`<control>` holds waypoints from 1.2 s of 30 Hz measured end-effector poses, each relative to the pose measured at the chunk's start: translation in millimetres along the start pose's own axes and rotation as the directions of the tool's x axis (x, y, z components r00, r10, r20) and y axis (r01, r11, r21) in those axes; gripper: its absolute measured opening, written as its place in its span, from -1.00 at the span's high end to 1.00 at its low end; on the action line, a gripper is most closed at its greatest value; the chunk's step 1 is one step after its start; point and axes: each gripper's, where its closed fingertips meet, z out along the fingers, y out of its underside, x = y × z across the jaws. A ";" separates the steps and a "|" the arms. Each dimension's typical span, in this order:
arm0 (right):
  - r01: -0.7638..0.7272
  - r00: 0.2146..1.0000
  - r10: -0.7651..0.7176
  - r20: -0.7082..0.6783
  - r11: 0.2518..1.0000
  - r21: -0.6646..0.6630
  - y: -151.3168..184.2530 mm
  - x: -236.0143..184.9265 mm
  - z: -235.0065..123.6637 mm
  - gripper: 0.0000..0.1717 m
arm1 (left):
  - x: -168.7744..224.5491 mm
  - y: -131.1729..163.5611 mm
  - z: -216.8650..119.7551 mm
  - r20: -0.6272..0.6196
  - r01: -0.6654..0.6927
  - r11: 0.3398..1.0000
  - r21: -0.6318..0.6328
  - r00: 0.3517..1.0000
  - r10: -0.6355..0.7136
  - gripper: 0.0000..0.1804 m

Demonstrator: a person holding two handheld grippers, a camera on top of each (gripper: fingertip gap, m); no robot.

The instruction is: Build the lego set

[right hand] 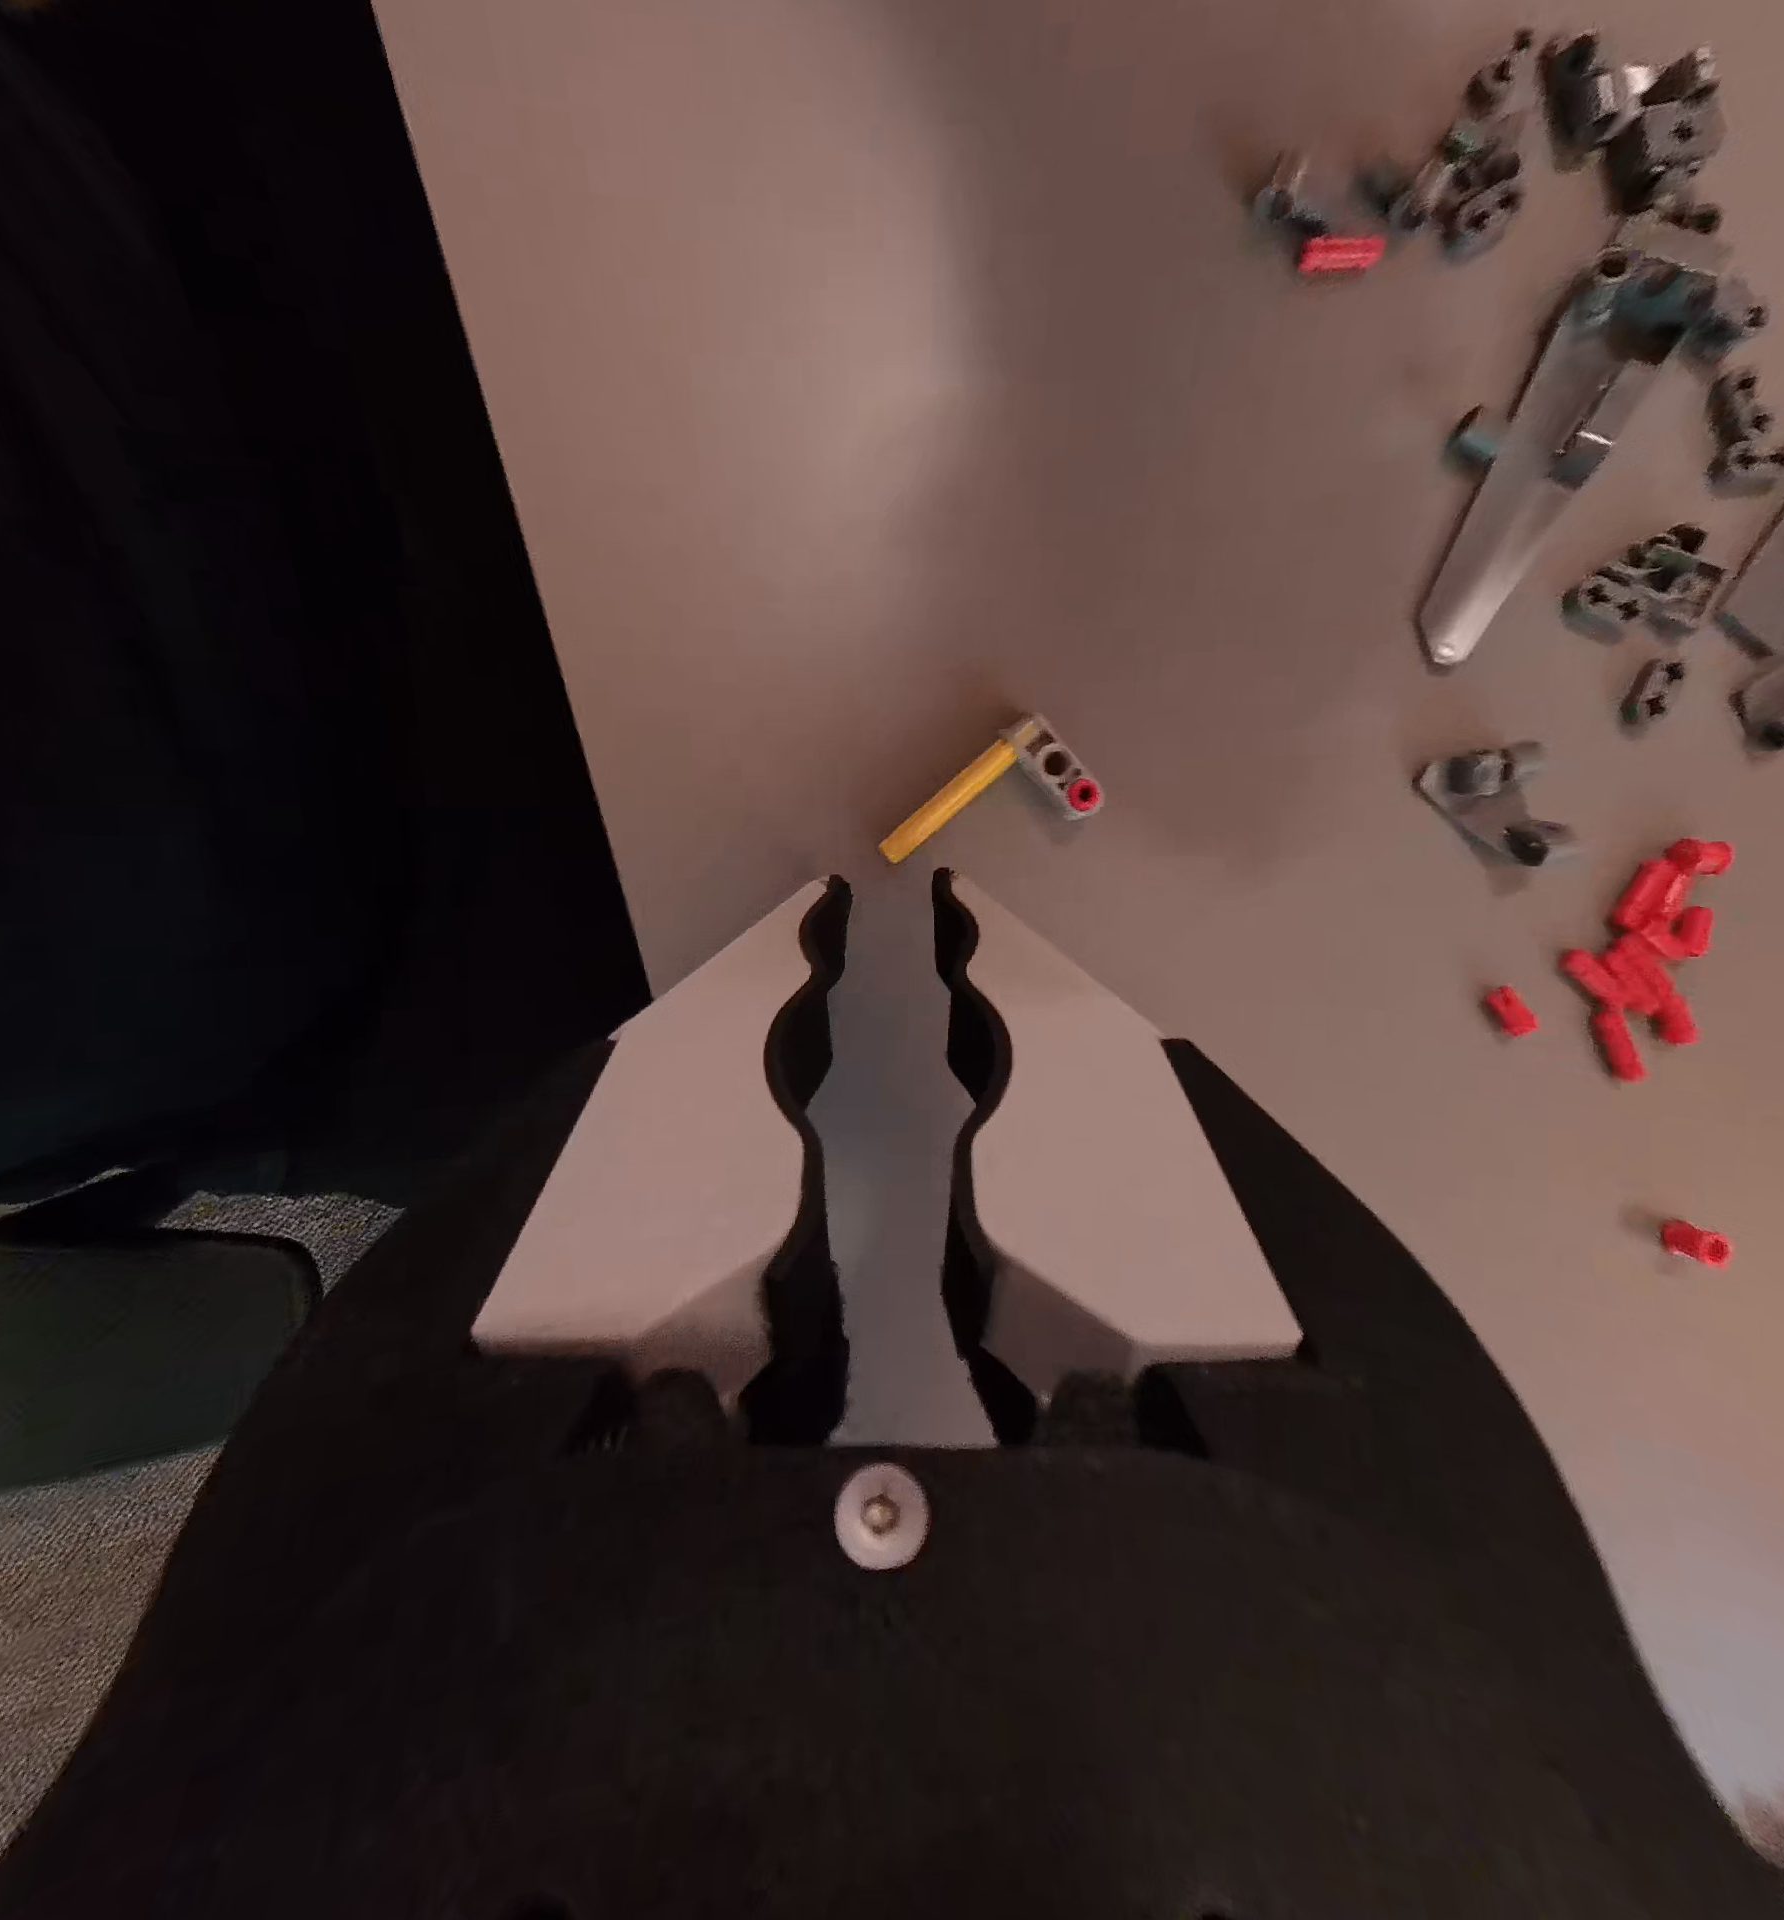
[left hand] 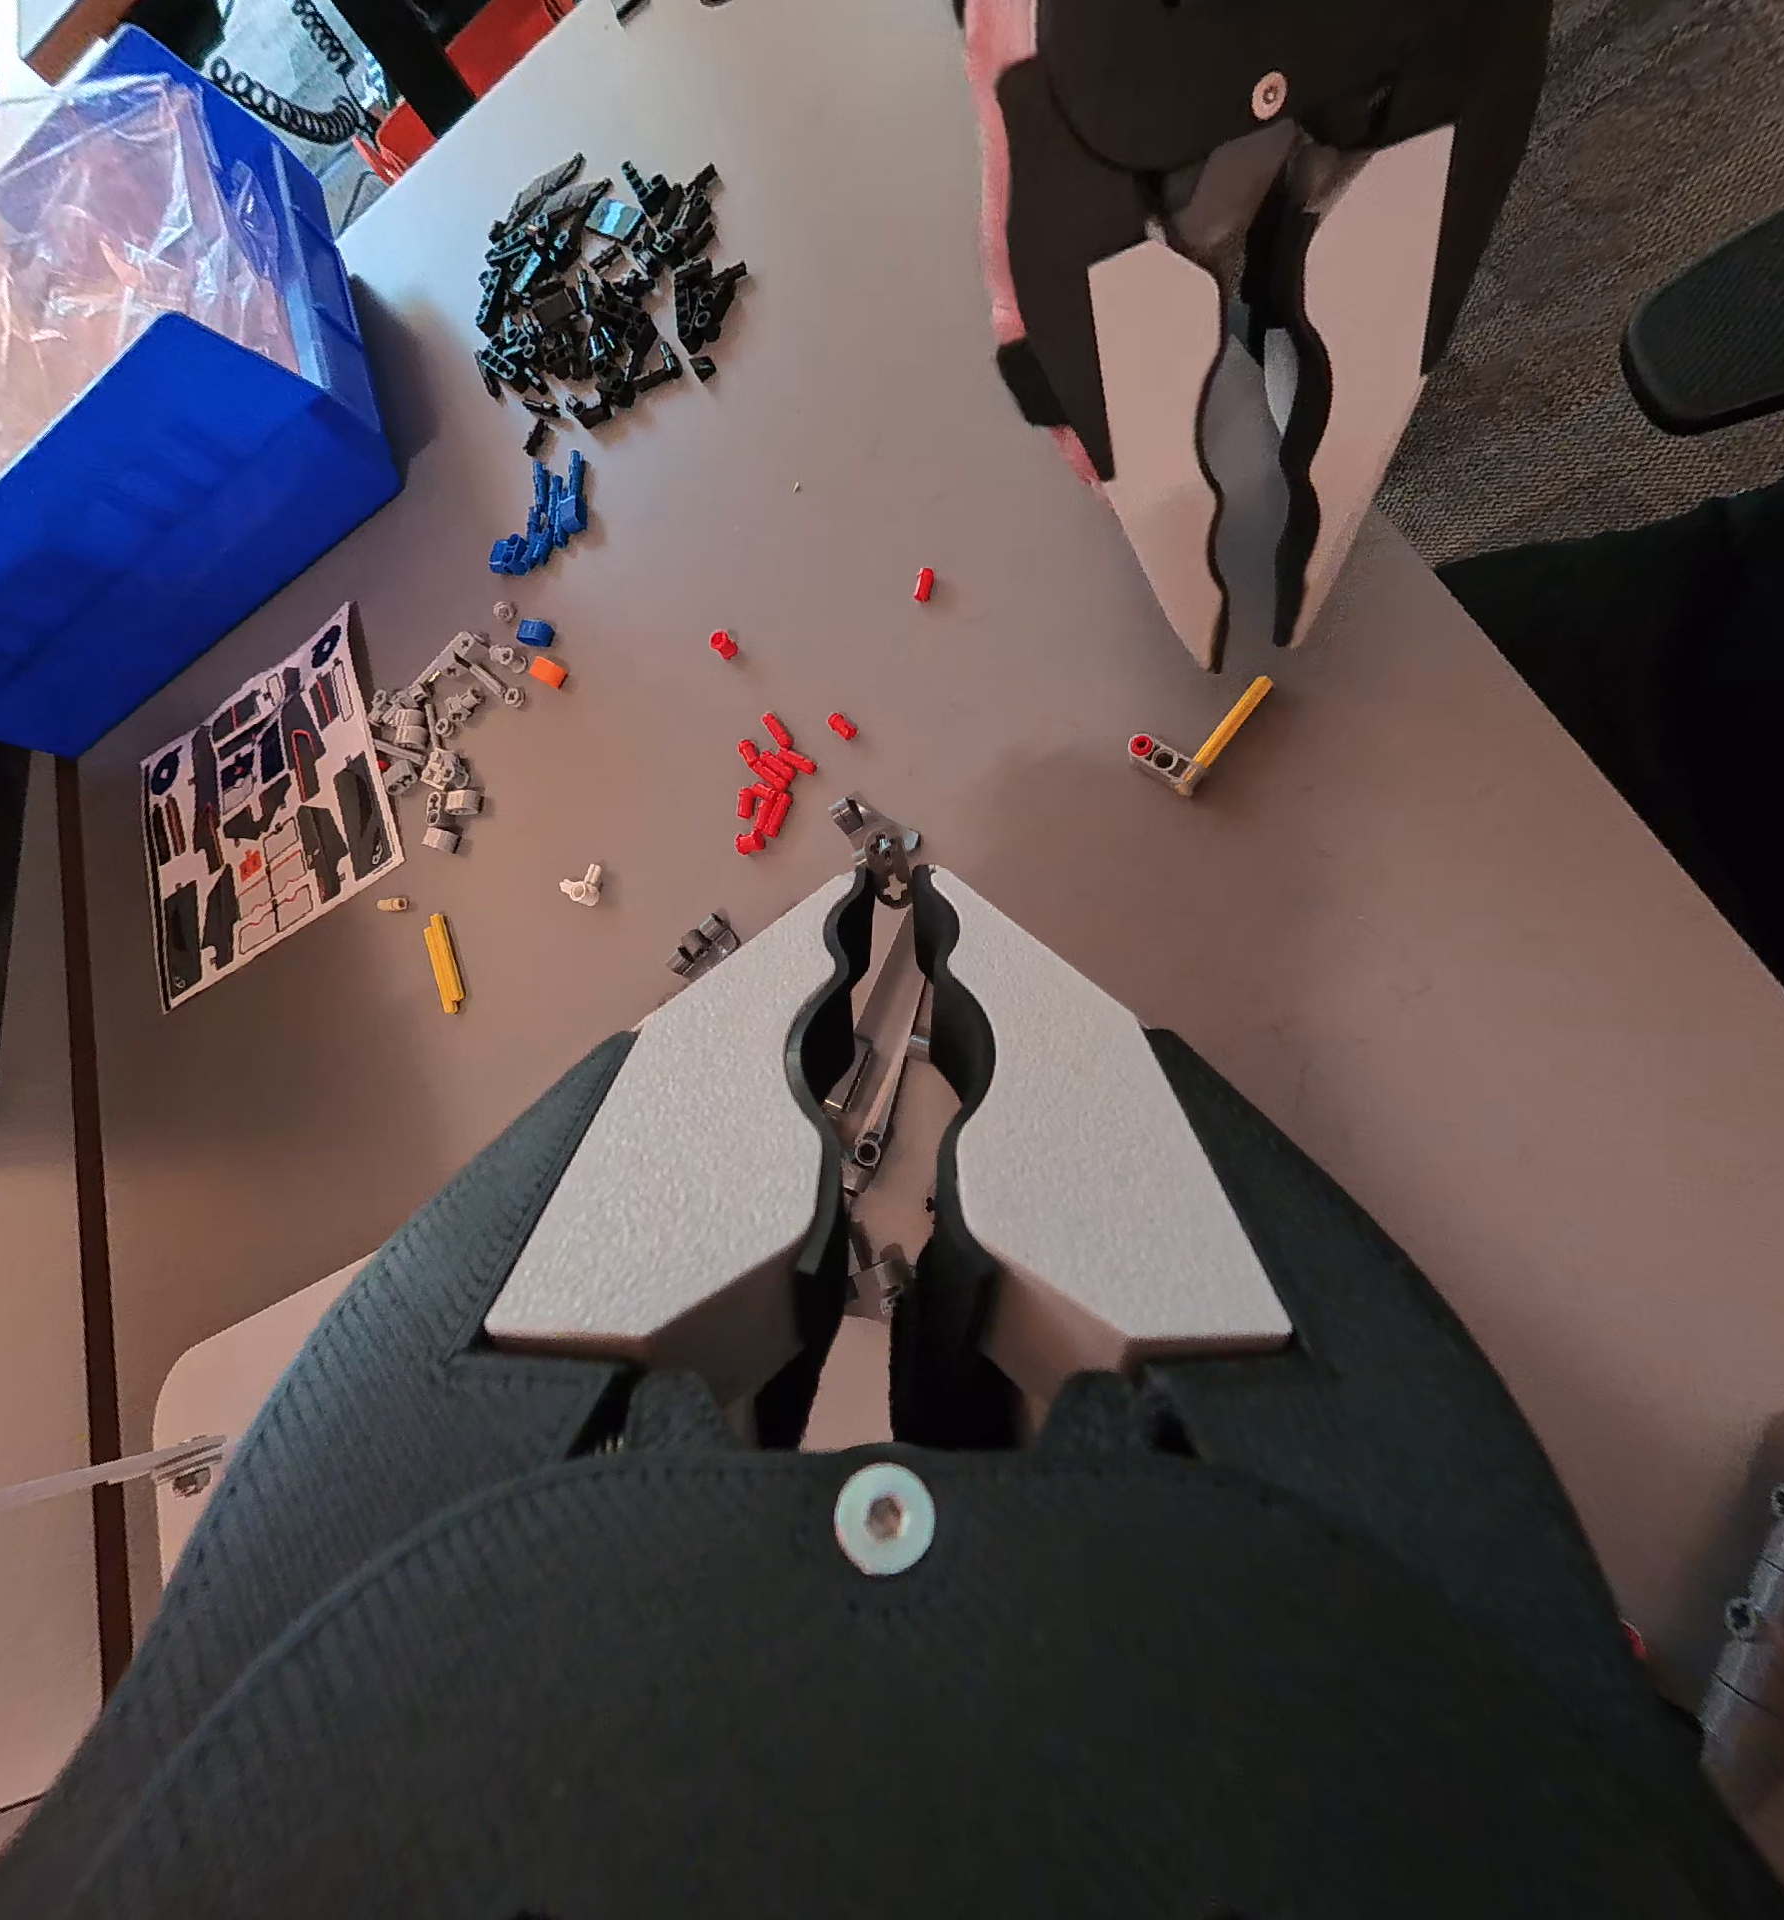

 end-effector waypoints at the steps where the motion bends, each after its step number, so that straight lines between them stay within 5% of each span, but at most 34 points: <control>1: 0.005 1.000 -0.005 0.010 1.000 -0.003 -0.2 -3.5 2.6 0.84 | -0.1 -0.4 0.1 -0.001 0.000 1.000 0.002 1.000 0.000 0.94; 11: 0.046 0.999 -0.046 -0.002 0.995 0.090 -44.4 -2.8 28.4 0.80 | 1.7 4.1 5.3 -0.009 0.006 1.000 -0.013 1.000 -0.006 0.94; 24: 0.014 0.989 0.009 -0.145 0.988 0.157 -22.2 19.1 -20.2 0.78 | 2.3 4.1 6.6 -0.011 0.004 1.000 -0.014 1.000 -0.004 0.94; 36: 0.071 0.981 -0.040 -0.192 0.985 0.158 -17.7 41.0 -21.7 0.75 | 2.8 5.6 8.1 -0.010 0.007 1.000 -0.019 1.000 -0.007 0.94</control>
